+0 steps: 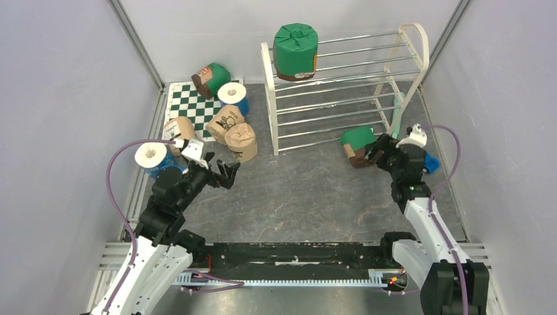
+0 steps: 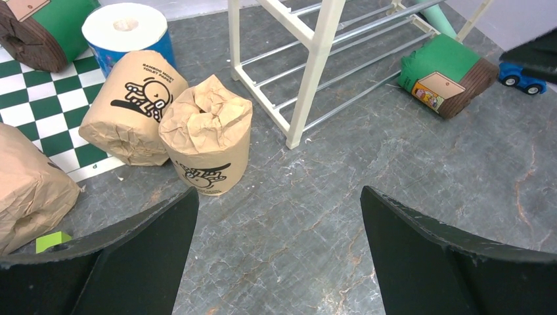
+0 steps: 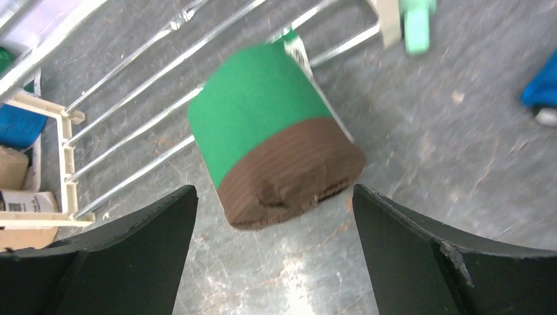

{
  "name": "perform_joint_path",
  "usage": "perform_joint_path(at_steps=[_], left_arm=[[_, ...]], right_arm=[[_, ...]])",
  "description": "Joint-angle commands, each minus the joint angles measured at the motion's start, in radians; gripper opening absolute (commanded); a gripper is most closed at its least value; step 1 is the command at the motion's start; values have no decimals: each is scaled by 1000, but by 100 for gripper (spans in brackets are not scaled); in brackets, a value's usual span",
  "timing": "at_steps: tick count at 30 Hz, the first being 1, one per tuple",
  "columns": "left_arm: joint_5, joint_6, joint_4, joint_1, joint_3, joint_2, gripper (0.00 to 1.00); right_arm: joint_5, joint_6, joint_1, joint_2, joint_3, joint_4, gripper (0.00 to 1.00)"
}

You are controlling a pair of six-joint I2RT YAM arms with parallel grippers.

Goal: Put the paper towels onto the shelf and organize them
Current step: Adjust the paper towel at the center of the board.

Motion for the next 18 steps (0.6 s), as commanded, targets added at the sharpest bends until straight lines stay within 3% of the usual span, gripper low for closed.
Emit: perform_joint_path(at_steps=[1,8,18], left_arm=[[7,6,6,-2,21,3,100],[4,6,7,-3,20,1,100],[-3,9,5,-1,17,3,100]], right_arm=[[-86,209,3,-38,-168,176,89],[-100,259,4,-75,-351,439,84],[-150,362,38,65,-456,814,81]])
